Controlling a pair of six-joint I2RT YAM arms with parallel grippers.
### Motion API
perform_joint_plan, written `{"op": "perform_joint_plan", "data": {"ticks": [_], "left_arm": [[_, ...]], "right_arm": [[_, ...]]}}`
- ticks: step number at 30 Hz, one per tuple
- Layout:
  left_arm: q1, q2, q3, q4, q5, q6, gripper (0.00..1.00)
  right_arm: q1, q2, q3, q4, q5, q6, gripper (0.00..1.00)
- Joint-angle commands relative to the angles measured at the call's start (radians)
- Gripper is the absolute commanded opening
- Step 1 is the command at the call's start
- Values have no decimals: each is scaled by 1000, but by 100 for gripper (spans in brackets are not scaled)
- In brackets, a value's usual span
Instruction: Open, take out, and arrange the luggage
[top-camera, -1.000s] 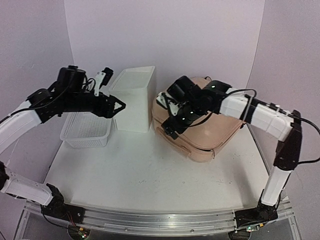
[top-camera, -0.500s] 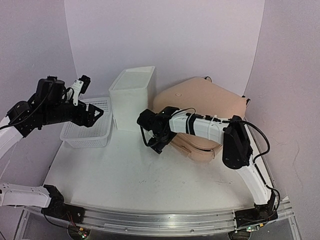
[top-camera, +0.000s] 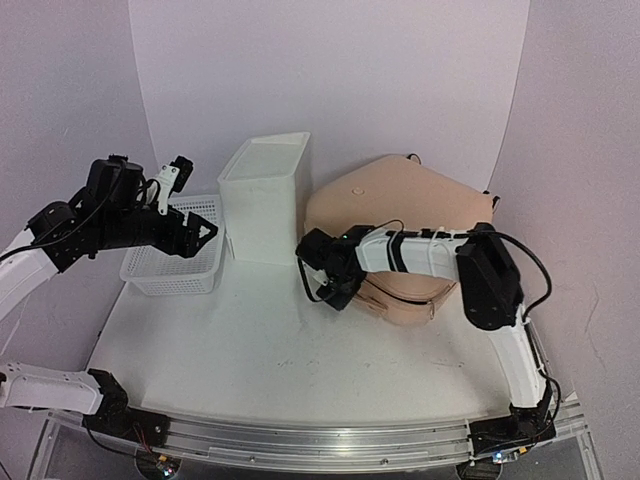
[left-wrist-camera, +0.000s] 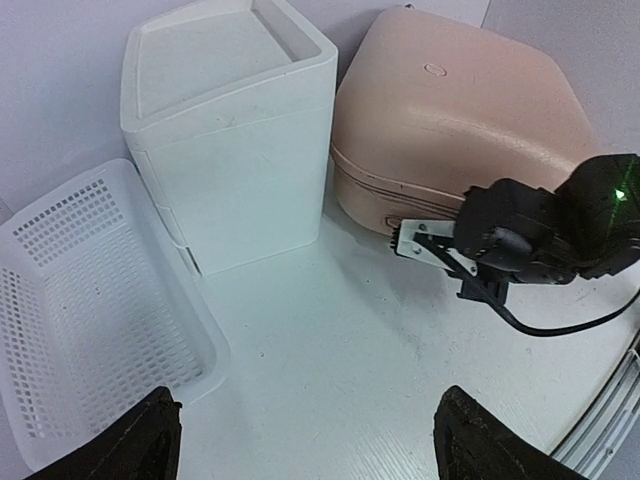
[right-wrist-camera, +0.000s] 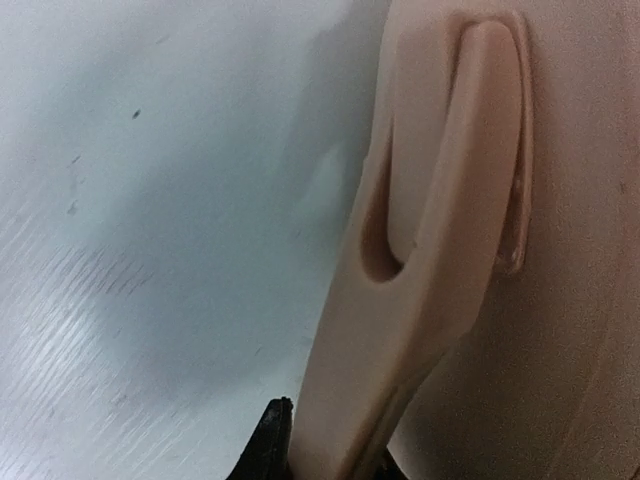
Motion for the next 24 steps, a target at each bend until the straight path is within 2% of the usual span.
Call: {"op": "perform_joint_plan", "data": {"ticks": [1,2,4,8,11,13,17,21,22,24], "left_arm": [[2,62,-21,114,57,-53,88],[3,88,-20,130,75,-68,88],[4,136,-15,170,122,-107,88],[8,238,-5,279,215,-248,87],[8,331,-3,387,312,-371,84],[8,388,-4,469,390,-451,81],[8,506,42,536,493,-552,77],[8,571,51,624,537,-626,79],[7,587,52,661,571,-646,80],[1,613,63,719,619,-646,81]], "right_arm": [[97,-316,-422,125,-253,-216,0],[105,-383,-558,168,-278,-248,0],[105,-491,-711,210,-316,-300,0],[104,-635,-921,217,-271,-354,0],[106,-734,-1034,234,-238,-326,0],[106,-792,-1104,258,-166,-291,0],[92,-855,-1117,261,176,-217,0],[61,-983,-1162,306,254,-215,0],[53,-1008,-1163,310,253,-209,7],[52,-1073,-1166,315,196,-204,38]]}}
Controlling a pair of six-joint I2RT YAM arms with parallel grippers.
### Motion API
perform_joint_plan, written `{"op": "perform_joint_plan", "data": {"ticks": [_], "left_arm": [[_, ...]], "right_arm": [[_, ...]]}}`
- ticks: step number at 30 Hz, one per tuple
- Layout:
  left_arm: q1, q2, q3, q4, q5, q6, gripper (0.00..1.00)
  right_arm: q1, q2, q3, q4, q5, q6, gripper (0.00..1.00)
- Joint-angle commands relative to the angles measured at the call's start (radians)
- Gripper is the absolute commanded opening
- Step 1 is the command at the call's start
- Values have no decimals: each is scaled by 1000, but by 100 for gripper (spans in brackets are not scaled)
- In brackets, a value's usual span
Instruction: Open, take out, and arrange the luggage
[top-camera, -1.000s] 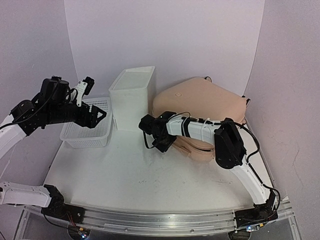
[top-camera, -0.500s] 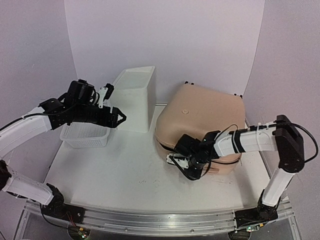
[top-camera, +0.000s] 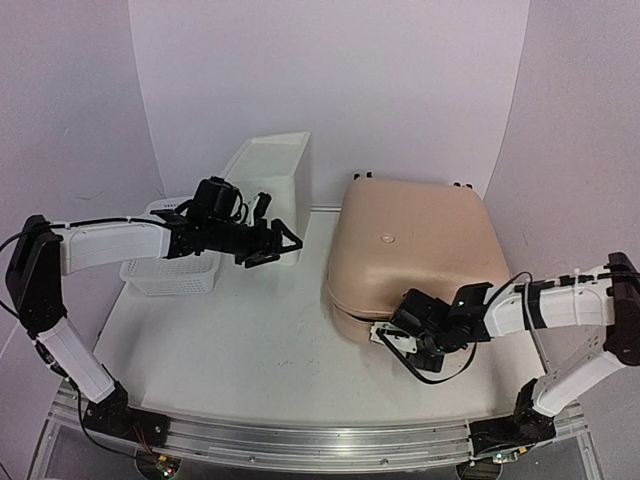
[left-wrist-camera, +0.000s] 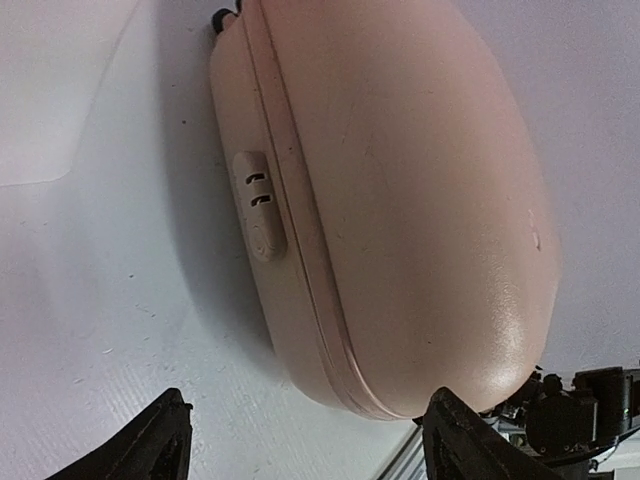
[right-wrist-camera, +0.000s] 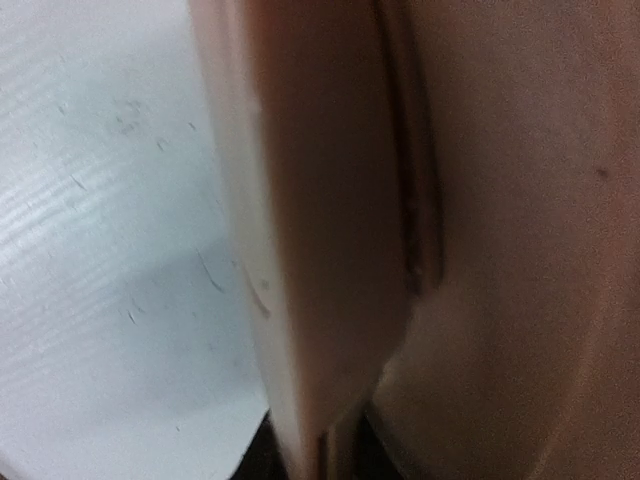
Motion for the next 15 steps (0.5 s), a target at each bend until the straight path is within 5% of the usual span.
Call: {"op": "perform_joint_plan", "data": {"ticks": [1,4,10,15], "left_arm": [[-6,30,68,209,130,-77,82],[-18,42,57,241,121,-38,85],[-84,110,35,456,161,-23,99],[-96,195,-8,689,141,-203,93]], "right_arm": [[-47,-208,32,-5,208,85,55],[-43,-288,65,-17,23,148,83],[-38,-405,215,-58,-363,421,98],[-43,-416,367,-108,-84,595,98]]}}
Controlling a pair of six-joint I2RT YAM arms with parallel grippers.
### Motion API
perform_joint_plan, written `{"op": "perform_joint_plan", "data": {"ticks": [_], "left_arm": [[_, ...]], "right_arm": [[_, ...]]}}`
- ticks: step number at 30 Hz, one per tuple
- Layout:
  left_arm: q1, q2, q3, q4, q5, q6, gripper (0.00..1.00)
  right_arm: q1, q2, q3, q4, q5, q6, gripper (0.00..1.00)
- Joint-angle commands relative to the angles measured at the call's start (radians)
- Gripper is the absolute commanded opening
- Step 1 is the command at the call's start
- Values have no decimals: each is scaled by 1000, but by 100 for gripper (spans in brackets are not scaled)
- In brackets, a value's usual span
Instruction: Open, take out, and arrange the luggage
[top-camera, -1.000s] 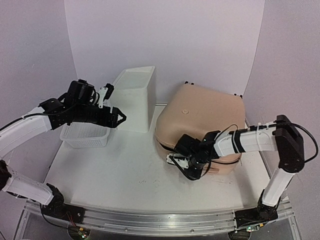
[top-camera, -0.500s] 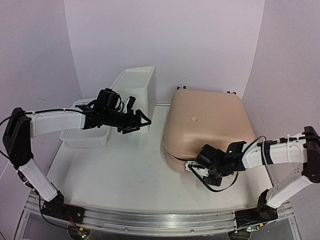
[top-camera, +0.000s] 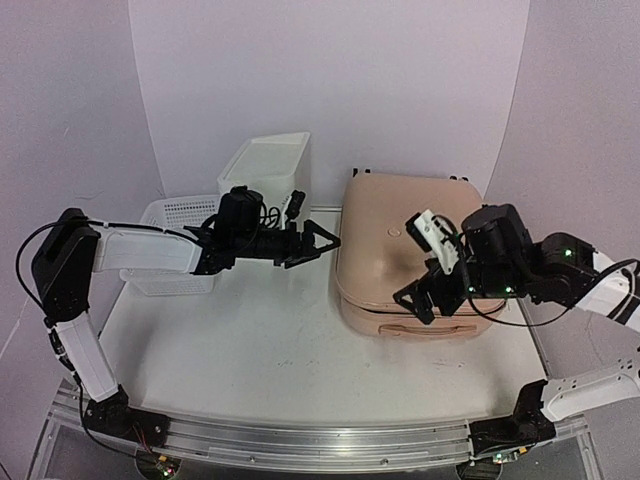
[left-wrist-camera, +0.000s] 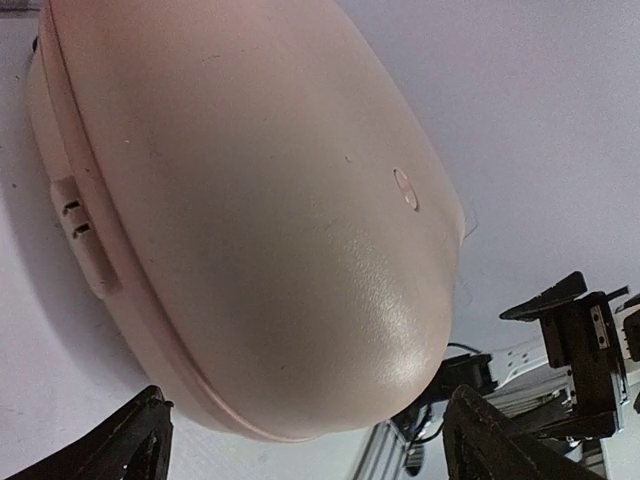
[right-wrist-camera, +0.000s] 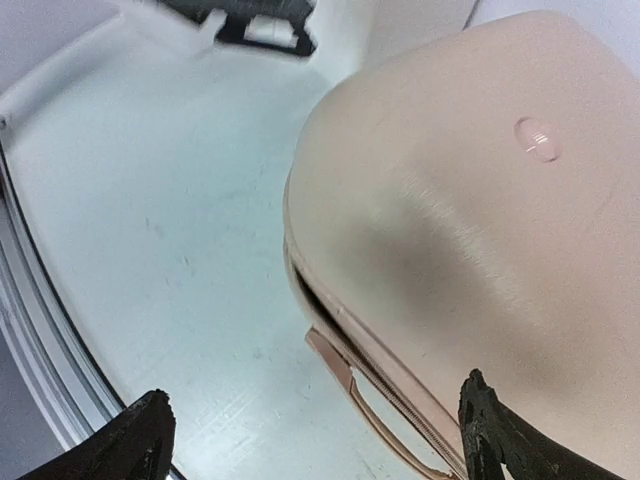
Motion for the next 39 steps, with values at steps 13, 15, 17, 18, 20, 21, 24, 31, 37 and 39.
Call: {"op": "perform_joint_plan", "data": {"ticks": [13,15,17,18,20,21,24,31,37,39], "left_arm": [[-14,320,-166,983,-53,-640,95],[-27,344,-161,1005,-57,-668,95],[-39,354,-156,1006,-60,-673,97],[-42,354,-156,1012,-60,-677,98],[-50,352,-131,1018,-42,-680,97],[-54,352,-117,1020,-29,-687,97],[-74,366,-77,1063,1,-742,96],[-85,257,-61,1089,23,-702,92],[-90,253,29,1085,38,-732,91],[-94,258,60,1083,37,-731,90]], "right_arm": [[-57,197,425,-156,168,50,98],[-57,201,428,-155,169,46,98],[-56,205,424,-155,169,45,98],[-57,208,423,-155,166,48,98],[-56,211,417,-156,159,51,98],[-56,211,413,-155,159,53,98],[-56,205,411,-156,167,55,98],[-57,172,419,-166,200,5,98],[20,197,439,-216,466,-243,98],[62,208,413,-184,524,-338,98]]}}
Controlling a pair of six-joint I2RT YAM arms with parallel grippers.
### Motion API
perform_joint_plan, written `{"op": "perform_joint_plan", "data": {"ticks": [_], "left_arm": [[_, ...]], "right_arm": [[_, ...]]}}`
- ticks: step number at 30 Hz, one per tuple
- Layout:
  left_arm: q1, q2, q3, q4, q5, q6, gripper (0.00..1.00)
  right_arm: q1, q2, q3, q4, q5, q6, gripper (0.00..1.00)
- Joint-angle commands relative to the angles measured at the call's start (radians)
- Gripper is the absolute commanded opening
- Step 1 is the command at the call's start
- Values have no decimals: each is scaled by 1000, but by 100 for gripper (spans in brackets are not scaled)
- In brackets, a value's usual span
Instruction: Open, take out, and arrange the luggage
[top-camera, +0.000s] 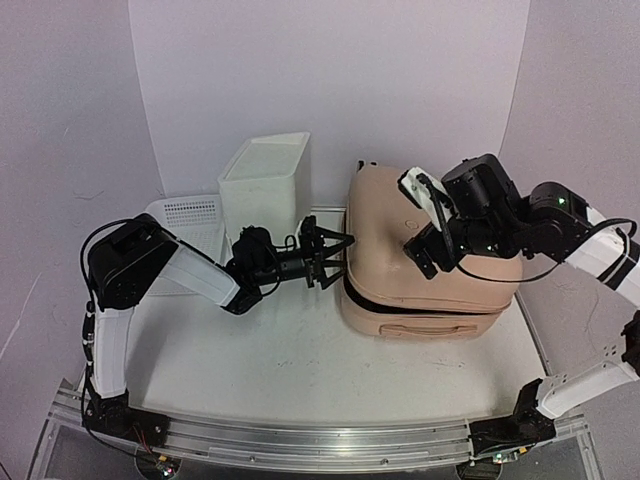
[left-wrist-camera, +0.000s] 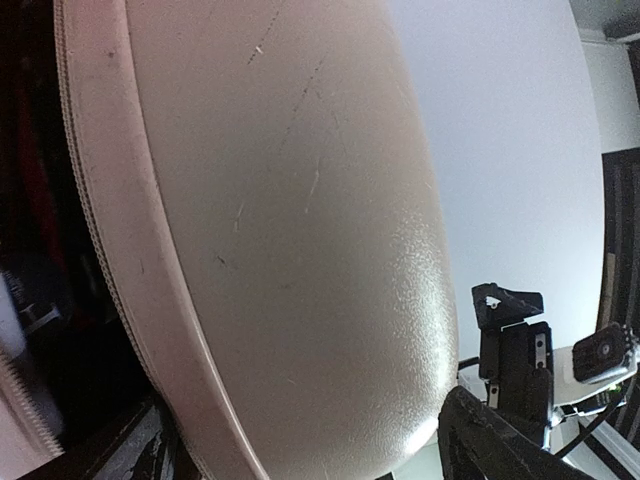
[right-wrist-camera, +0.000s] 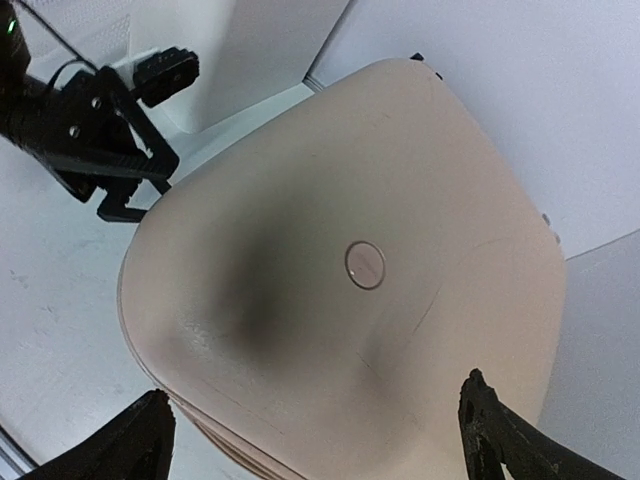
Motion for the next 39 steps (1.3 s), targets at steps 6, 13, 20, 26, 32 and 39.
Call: {"op": "perform_joint_plan", "data": {"ticks": [6,13,20,26,32,39], "left_arm": [[-33,-114,211,120,35,46,86],[-44,-90,317,59,59,65,81],[-48,-90,371,-7,78,101,81],[-49,-84,405,-45,80,116,81],[-55,-80,435,-75,89,135,81],[-55,-128,404,-146,95,219,81]], "right_arm": [[142,-1,-5,116,221,-315,98],[164,-105,-12,157,-481,-374,94],[163,-66,-134,100,-510,-420,64],[166,57,-159,167,-145,-389,18],[202,171,-222,385,264,-487,22],[152,237,-240,493,601,-498,28]]}}
